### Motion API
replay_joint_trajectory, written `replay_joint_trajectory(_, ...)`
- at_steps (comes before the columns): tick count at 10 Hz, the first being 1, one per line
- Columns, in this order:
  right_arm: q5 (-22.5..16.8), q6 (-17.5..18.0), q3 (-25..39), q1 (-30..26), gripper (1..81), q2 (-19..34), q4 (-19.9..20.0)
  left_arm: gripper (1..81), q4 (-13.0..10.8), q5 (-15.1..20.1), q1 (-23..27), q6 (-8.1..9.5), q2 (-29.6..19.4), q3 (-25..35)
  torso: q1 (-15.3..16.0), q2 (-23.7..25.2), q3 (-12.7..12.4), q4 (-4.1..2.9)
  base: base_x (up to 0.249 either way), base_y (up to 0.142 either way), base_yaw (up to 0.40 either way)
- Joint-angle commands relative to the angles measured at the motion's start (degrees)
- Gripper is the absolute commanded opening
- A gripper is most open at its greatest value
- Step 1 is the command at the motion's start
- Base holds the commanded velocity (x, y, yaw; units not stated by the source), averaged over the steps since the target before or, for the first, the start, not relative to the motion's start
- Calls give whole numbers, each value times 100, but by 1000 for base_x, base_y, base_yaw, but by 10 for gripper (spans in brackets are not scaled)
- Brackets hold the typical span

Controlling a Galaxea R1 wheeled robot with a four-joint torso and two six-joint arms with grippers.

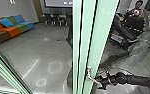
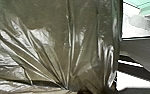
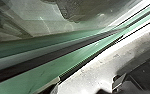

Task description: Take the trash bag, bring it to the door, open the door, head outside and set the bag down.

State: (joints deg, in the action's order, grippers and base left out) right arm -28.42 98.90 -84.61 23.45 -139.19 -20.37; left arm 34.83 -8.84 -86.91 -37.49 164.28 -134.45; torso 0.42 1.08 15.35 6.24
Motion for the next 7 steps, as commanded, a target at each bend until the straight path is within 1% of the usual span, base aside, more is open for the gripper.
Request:
replay_joint_trajectory(1,-226,411,-519,-1557,811,504,51,10,-11,585,-7,-39,-9,94,0,0,0,0,0,0,0)
replay_joint_trajectory(3,-235,340,-634,-1663,811,469,42,10,-2,585,-15,-39,-26,94,0,0,0,0,0,0,0)
replay_joint_trajectory(4,-235,254,-695,-1724,811,460,25,10,-2,585,-24,-39,-35,94,0,0,0,0,0,0,0)
replay_joint_trajectory(5,-252,69,-783,-1838,811,443,16,10,-2,585,-32,-39,-35,94,0,0,2,0,0,0,0)
replay_joint_trajectory(6,-270,-38,-854,-1901,811,416,-11,10,-2,585,-25,-39,-35,94,0,0,2,0,0,0,0)
replay_joint_trajectory(7,-305,-90,-889,-1945,811,398,-134,10,-2,585,-32,-39,-35,94,0,0,2,0,0,0,0)
